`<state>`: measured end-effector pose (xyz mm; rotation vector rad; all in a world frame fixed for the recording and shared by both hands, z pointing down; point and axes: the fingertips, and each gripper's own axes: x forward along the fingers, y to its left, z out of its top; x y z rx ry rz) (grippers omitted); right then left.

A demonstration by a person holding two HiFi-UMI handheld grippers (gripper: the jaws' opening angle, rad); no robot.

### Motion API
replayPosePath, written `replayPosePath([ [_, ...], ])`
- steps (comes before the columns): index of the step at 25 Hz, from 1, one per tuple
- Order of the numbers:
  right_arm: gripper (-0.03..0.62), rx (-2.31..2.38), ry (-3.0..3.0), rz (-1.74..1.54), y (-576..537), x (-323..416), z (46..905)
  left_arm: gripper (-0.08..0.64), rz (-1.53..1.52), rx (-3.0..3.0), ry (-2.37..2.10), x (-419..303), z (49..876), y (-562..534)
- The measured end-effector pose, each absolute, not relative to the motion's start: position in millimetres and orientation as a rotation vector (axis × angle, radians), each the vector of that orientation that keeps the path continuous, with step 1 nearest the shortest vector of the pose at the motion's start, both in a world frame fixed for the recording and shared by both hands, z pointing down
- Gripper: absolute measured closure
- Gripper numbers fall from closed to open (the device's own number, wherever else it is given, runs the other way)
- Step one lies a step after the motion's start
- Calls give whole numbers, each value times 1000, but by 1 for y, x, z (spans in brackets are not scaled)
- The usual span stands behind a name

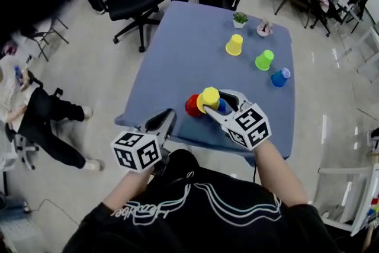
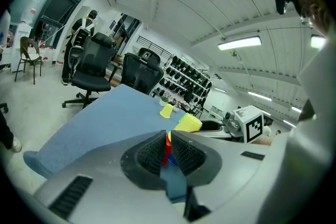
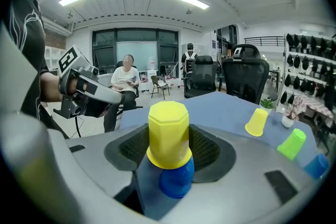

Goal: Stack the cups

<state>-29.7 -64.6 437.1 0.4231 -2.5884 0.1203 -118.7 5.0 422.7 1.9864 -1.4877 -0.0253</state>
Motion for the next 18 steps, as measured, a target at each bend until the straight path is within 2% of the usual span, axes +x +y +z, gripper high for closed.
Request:
replayPosePath([
  [6,341,405,-2573,112,-65,-33,439,512,-32,1989,-1494,-116,422,4],
  [10,295,396,-2584,99,-61,-28,436,512,-38,1996,-1499,-115,419,3],
  [18,287,446,-2740,207,-64,-1,388,512,-38,1989,-1516,-120,410,-5],
])
